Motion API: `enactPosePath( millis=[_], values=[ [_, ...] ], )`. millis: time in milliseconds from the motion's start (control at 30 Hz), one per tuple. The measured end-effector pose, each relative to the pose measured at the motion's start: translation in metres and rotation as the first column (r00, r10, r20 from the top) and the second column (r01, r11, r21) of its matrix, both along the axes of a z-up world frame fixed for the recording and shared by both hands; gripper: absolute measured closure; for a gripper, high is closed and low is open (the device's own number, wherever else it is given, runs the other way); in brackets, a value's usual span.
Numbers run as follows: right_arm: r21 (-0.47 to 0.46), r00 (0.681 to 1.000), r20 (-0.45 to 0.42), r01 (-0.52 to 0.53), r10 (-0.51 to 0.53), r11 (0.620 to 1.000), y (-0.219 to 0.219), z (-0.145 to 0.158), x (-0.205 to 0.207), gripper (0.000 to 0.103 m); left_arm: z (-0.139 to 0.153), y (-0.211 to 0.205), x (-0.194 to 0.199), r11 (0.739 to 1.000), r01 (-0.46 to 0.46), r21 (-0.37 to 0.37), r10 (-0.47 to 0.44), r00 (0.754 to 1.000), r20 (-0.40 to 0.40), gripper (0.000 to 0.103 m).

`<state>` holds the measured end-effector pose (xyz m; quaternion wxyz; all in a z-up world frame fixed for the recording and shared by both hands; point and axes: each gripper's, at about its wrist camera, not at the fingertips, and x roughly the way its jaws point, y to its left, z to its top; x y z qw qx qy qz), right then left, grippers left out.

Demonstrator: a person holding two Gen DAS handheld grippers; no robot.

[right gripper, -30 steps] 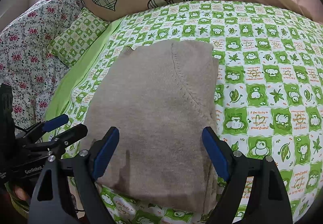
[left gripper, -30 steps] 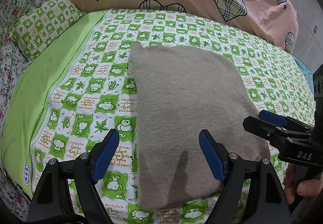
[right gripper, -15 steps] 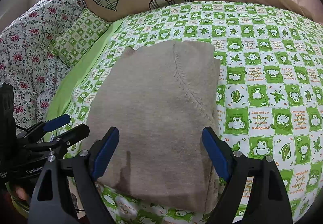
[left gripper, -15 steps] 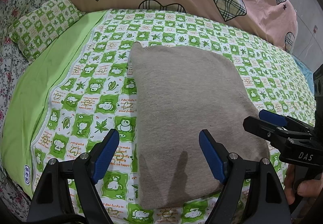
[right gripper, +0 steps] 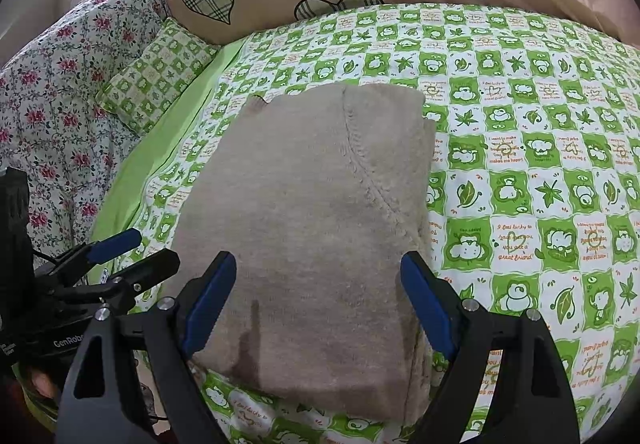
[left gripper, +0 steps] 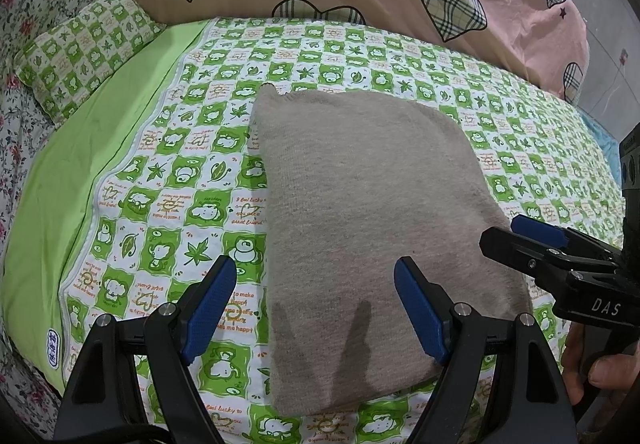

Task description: Fold small clothes

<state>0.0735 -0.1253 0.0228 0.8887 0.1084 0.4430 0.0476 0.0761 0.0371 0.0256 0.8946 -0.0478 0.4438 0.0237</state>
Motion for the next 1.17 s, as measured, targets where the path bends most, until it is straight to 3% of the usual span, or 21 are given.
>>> enactPosePath(
  millis=[1167],
  values=[
    [0.010, 1.000, 0.005, 0.005, -0.005, 1.000, -0.007, 0.005, 0.014, 0.018, 0.002, 0.019, 0.009, 0.997, -0.078, -0.007, 0.078, 0.997, 0.008, 0.021]
  ],
)
